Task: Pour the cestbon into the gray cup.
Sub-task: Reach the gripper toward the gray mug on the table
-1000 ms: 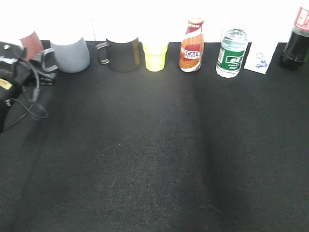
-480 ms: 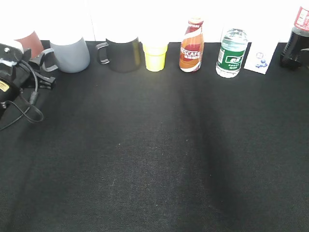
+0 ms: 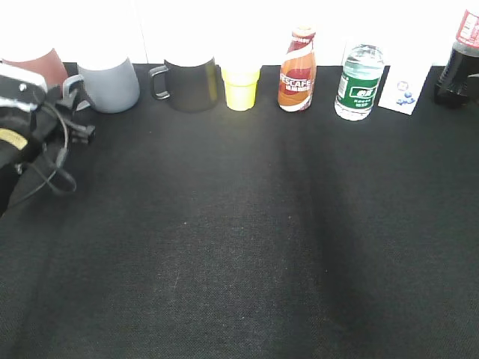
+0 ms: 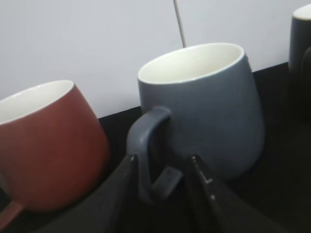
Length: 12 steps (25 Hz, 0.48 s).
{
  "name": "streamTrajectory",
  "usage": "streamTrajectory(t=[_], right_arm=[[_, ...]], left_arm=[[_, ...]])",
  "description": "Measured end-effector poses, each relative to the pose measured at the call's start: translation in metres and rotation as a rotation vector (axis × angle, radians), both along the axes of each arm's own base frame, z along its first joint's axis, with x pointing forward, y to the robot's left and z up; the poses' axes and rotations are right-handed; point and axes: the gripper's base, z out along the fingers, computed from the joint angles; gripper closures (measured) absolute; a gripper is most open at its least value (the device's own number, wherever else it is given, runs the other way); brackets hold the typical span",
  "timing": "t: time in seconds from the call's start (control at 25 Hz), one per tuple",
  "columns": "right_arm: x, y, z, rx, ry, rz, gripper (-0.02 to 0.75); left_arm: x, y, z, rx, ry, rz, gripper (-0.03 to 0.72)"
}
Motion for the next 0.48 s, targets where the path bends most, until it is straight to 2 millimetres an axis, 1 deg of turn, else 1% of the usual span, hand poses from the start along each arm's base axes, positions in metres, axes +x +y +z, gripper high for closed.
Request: streamTrajectory(t=[0.12, 0.24, 0.48], right_arm=[[0.000, 0.000, 0.000, -0.002, -0.005, -0.002, 0.181], [0.000, 0.000, 0.001, -0.003, -0.007, -0.004, 0.181], [0.001, -0.001, 0.002, -0.006, -0.019, -0.011, 0.181]], left_arm=[[0.009, -0.001, 0.002, -0.003, -0.023, 0.000, 0.432], [0.014, -0.001, -0.004, -0.004, -0.018, 0.006, 0.432], [0.016, 0.002, -0.011, -0.007, -0.002, 0.043, 0.432]])
